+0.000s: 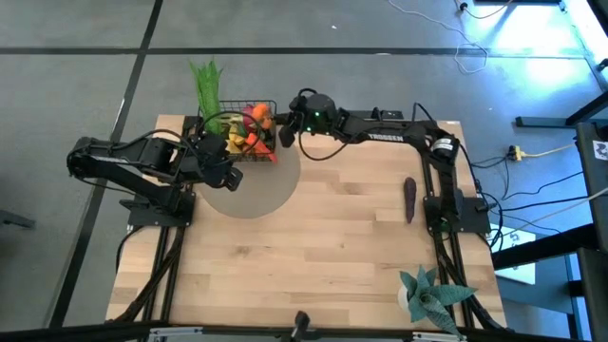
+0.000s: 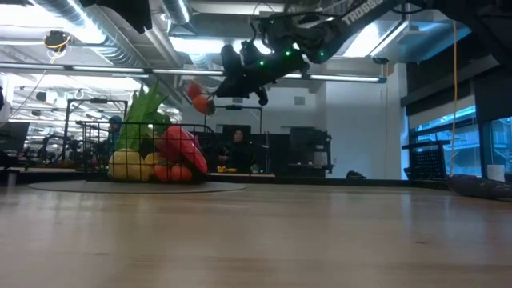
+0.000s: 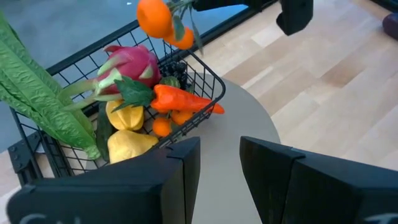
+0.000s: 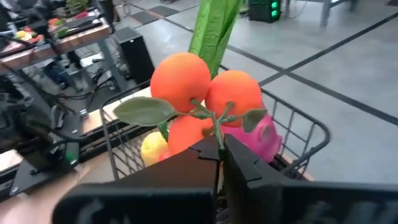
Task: Build produce basket
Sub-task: Put the orange tangerine into the wire basket
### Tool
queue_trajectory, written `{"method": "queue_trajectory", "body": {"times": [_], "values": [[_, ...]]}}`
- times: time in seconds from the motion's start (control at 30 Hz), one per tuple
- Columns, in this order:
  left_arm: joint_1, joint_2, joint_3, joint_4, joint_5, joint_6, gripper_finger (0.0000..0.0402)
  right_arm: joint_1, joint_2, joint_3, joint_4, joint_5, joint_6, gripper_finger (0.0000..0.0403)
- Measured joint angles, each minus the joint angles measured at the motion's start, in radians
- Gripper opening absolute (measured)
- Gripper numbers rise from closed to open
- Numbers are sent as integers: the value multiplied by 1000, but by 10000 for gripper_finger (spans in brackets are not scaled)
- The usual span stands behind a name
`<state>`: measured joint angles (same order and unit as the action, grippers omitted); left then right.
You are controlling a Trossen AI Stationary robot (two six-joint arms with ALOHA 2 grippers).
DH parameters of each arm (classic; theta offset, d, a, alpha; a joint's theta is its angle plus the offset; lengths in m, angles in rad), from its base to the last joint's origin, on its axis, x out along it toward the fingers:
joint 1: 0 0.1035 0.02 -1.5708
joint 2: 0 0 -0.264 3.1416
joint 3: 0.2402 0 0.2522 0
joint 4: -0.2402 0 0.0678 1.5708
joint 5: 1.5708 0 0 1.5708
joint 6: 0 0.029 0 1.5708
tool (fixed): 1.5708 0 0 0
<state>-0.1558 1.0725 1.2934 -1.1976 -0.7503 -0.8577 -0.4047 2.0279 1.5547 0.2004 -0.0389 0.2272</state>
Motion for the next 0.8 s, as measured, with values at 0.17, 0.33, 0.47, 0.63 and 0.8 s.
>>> {"method": "queue_trajectory", "body": {"times": [0.17,0.33,0.47,0.63,0.8], "values": [[0,0,0,0,0,0,101,-5,24,0,1,-67,2,0],[0,0,0,0,0,0,101,-2,58,0,-3,-79,11,0],[0,0,0,0,0,0,101,-3,63,0,-10,-67,34,0],[0,0,0,0,0,0,101,-3,62,0,-20,-14,39,6],[0,0,0,0,0,1,101,-4,61,0,-100,-25,58,10]]}}
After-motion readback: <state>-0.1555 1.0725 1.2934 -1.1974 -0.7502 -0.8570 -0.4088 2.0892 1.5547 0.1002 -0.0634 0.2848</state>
